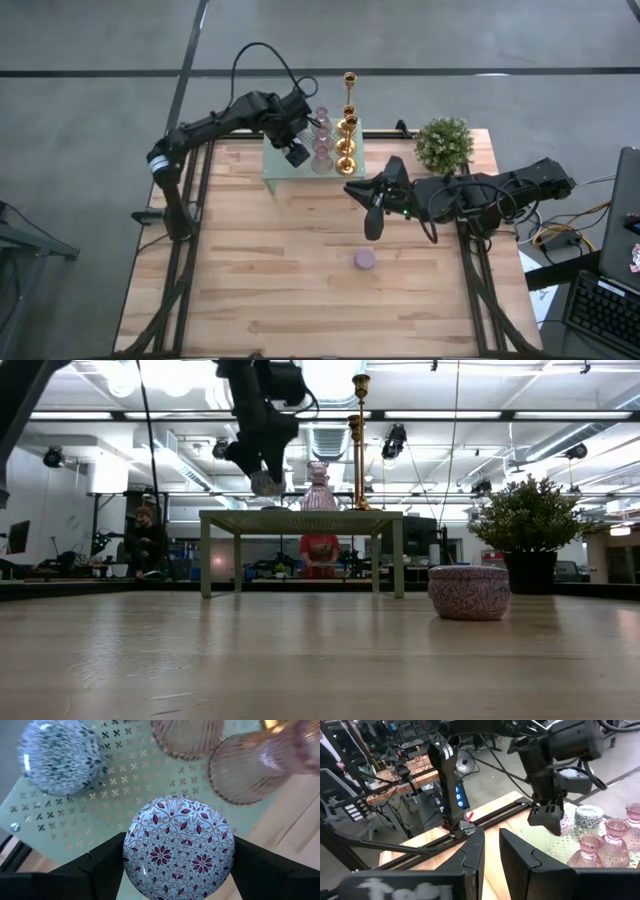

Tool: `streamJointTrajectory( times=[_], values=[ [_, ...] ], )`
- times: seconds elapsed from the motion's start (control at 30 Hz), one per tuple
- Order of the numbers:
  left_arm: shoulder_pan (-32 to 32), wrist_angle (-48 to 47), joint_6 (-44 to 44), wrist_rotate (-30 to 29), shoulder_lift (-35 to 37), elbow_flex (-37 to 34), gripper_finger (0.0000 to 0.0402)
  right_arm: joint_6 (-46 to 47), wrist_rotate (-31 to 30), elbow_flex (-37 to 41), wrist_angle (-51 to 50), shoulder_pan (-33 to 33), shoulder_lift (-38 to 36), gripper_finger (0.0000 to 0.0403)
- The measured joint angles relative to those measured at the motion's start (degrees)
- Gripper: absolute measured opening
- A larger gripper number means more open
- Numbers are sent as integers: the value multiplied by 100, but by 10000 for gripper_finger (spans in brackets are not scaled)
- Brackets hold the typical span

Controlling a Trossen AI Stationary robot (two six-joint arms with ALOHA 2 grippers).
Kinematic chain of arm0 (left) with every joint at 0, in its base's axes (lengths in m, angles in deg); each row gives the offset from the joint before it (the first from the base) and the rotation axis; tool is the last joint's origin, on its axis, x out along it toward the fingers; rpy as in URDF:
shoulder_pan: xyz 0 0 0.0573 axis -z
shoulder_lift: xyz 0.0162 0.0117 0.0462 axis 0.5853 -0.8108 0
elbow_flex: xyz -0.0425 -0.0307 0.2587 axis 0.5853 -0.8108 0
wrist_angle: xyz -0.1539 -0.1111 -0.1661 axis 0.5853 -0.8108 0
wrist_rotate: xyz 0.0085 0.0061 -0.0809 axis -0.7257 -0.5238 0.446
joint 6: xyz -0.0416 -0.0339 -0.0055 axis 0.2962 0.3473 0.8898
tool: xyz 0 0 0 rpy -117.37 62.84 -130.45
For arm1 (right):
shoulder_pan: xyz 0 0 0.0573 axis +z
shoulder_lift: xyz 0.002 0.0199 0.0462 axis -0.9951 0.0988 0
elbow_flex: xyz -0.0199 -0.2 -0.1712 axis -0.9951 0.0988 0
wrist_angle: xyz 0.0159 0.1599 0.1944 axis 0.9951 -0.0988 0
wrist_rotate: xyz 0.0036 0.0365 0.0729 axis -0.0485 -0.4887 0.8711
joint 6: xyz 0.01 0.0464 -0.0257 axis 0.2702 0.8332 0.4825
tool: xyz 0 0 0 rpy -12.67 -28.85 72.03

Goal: Pick & Place candle stick holders
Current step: Put the red scented candle aligned with the other blue scented candle on the shelf

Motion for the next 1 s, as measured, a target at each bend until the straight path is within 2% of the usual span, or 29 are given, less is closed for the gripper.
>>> streamJointTrajectory(
  times=[0.3,0.8,1.0],
  values=[
    [-165,36,-300,-240,-398,-10,305,42,1,49,25,0,-2,52],
    [-292,466,-313,-284,-412,-38,305,17,-2,84,27,0,-2,52],
    [-295,569,-421,-324,-414,-40,322,33,1,107,30,0,-2,52]
  ],
)
